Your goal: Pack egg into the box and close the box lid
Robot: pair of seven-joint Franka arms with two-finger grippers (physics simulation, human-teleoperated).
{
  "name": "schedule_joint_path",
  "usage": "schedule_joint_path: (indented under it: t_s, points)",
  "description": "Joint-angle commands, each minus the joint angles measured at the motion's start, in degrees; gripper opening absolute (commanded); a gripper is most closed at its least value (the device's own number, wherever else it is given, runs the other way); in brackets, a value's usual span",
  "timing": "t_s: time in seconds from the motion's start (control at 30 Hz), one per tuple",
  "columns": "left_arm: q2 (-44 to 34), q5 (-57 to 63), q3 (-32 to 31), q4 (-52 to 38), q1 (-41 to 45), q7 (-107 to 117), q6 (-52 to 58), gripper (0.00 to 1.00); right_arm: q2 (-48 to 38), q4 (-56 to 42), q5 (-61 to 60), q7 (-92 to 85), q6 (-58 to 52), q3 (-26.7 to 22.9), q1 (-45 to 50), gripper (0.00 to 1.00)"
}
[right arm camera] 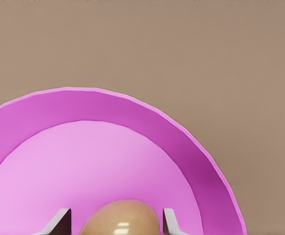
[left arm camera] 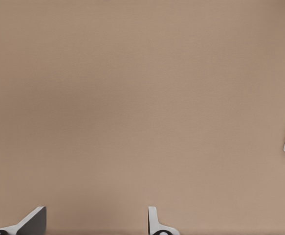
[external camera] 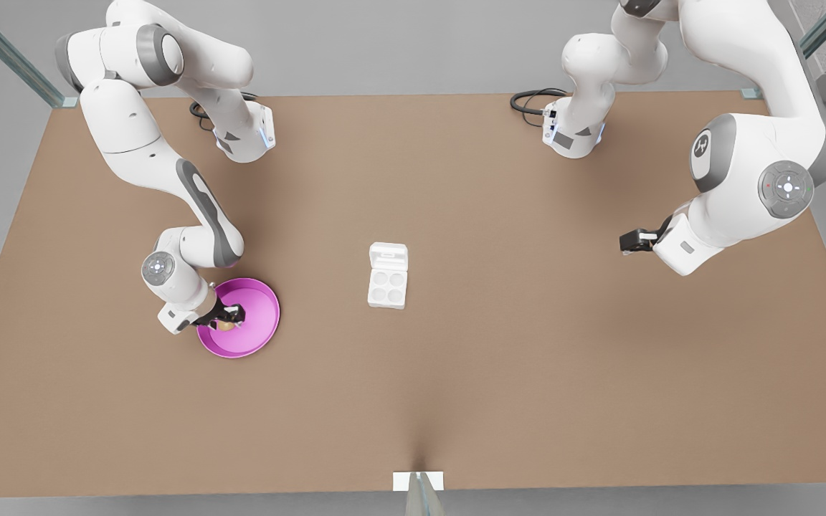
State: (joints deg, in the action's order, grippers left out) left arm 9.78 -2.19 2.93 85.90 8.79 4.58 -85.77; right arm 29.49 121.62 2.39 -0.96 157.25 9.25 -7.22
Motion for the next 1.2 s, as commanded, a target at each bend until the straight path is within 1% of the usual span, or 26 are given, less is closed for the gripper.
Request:
schedule_joint_path:
  t_s: [0.0, 0.07, 0.13, 0.33, 0.37, 0.5, 0.8, 0.83, 0.9, 0.93, 1.0, 1.17]
  points:
    - [-0.1, 0.0, 0.1, 0.0, 0.0, 0.0, 0.0, 1.0, 0.0, -0.1, 0.0, -0.1, 0.0, 0.0, 0.0, 0.6]
    - [-0.1, 0.1, 0.1, 0.0, 0.0, 0.0, 0.0, 1.0, 0.0, -0.1, 0.0, -0.1, 0.1, 0.1, 0.0, 0.6]
    - [-0.1, 0.1, 0.1, 0.0, 0.0, 0.0, -0.1, 1.0, 0.0, -0.1, 0.0, -0.1, 0.1, 0.1, -0.1, 0.58]
    - [0.0, 0.1, 0.0, 0.0, 0.0, 0.0, -0.1, 1.0, -1.1, -0.6, 0.6, -0.3, -0.6, 0.3, -0.1, 0.58]
    - [0.0, 0.1, 0.1, 0.0, 0.0, 0.0, -0.1, 1.0, -1.8, -0.6, 0.6, -0.1, -1.4, 1.6, -0.9, 0.58]
    - [0.2, 0.2, 0.1, 0.0, 0.0, 0.0, -0.4, 1.0, -4.3, -0.8, 0.6, 0.0, -2.7, 2.5, -0.9, 0.58]
    - [0.3, 0.2, 0.1, 0.0, 0.0, 0.0, -0.1, 1.0, -3.1, -0.1, 1.5, 0.1, -2.2, 1.9, -1.0, 0.6]
    - [0.3, 0.2, 0.1, -0.1, 0.0, 0.0, 0.0, 1.0, -3.0, 0.1, 1.5, 0.1, -2.2, 1.9, -1.0, 0.71]
    - [0.3, 0.2, 0.1, 0.0, 0.0, 0.0, -0.1, 1.0, -2.7, 0.5, 1.5, 0.2, -2.0, 1.9, -1.0, 0.92]
    - [0.3, 0.2, 0.1, 0.0, 0.0, 0.0, -0.1, 1.0, -2.7, 0.7, 1.5, 0.2, -2.0, 1.9, -0.9, 0.95]
    - [0.3, 0.2, 0.1, 0.0, 0.0, 0.0, -0.1, 1.0, -2.7, 1.0, 1.5, 0.2, -2.0, 1.9, -1.0, 0.99]
    - [0.4, 0.2, 0.1, 0.0, 0.0, 0.0, -0.2, 1.0, -2.2, 2.7, 1.5, 1.0, -1.2, 1.9, -1.0, 0.99]
